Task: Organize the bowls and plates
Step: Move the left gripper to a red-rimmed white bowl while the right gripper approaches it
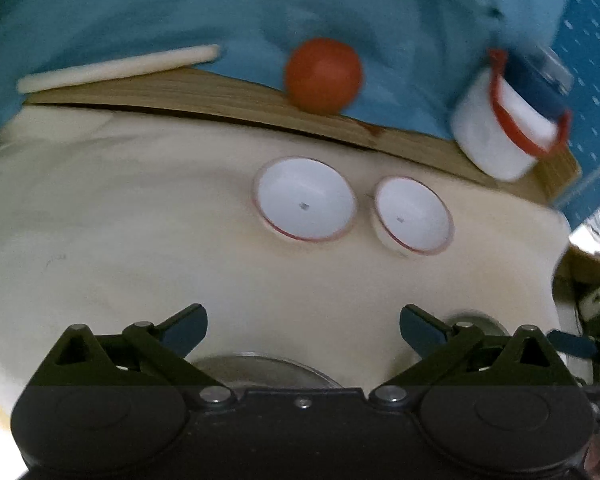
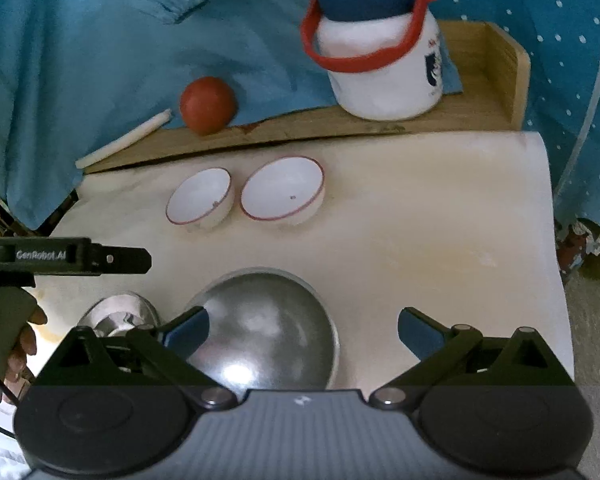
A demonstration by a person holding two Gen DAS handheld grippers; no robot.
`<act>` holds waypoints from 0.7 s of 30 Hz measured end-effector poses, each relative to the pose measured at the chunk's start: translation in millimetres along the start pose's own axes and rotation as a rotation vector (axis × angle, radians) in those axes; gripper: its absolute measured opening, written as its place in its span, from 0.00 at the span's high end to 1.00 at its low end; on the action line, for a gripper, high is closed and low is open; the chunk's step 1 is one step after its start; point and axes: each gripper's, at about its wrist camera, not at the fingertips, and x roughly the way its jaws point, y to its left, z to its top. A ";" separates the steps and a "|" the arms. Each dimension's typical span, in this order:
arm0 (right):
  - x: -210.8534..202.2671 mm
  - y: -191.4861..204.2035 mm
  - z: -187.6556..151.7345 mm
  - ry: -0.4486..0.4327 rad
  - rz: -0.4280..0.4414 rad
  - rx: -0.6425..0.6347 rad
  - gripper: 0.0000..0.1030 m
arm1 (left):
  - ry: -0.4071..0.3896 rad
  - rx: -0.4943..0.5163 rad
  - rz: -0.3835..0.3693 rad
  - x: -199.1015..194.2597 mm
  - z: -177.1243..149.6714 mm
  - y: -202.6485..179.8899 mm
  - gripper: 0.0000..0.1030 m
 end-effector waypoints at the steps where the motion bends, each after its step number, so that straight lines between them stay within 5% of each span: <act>1: 0.9 2.2 0.8 -0.006 0.001 -0.004 0.00 | -0.004 -0.013 0.000 0.7 2.0 5.7 0.01; 13: 33.5 51.0 24.2 -0.024 0.012 -0.146 0.00 | -0.017 -0.156 0.010 23.3 31.4 61.3 0.01; 21: 70.0 79.8 77.6 -0.053 -0.048 -0.260 0.01 | -0.001 -0.127 -0.041 48.6 41.0 69.7 0.01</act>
